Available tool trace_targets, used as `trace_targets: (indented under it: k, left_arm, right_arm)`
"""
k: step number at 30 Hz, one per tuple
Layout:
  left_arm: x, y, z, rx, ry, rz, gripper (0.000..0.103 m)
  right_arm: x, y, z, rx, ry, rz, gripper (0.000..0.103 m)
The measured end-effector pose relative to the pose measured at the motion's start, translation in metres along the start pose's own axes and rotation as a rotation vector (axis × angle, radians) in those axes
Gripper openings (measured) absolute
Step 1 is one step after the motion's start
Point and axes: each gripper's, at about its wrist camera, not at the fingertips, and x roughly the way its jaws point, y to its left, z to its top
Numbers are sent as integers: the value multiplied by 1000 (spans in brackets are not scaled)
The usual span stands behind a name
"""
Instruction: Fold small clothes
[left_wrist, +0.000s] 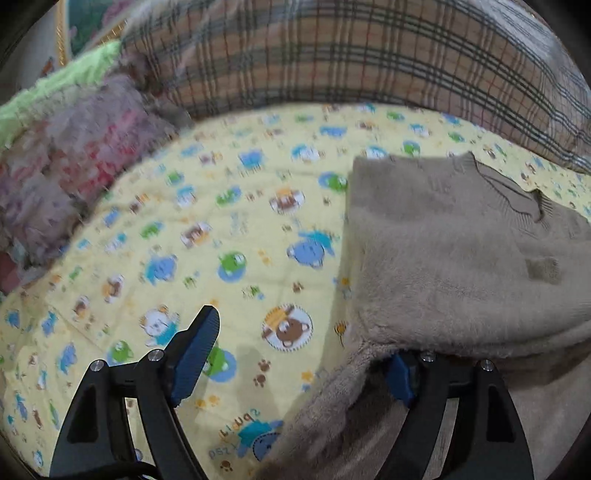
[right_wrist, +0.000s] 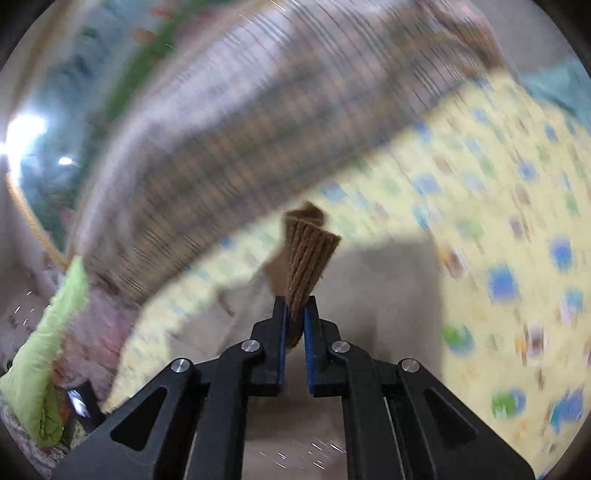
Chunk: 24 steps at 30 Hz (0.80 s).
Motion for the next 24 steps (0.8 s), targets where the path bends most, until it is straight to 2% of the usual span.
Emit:
trace_targets:
  k: [3, 11, 13, 15, 18, 21, 24]
  left_arm:
    - [5, 4, -4, 9, 45, -21, 82]
    - [10, 30, -15, -75, 117, -69, 88]
    - [8, 33, -19, -73, 117, -70, 89]
    - [6, 35, -22, -72, 116, -72, 89]
    - [3, 40, -27, -96, 105, -82, 90]
    - [3, 44, -30, -119, 98, -98, 91]
    - [6, 44, -31, -118, 96, -106, 93]
  right_arm:
    - [4, -21, -18, 42, 43, -30, 9]
    - [4, -22, -33, 5, 153, -124, 11]
    - [-9, -18, -34, -9, 135, -177, 17]
    - [-31, -1, -34, -72, 53, -249, 33]
    - [-41, 37, -28, -167, 4, -160, 49]
    - [-3, 99, -18, -297, 102, 13, 51]
    - [48, 161, -16, -426, 193, 119, 51]
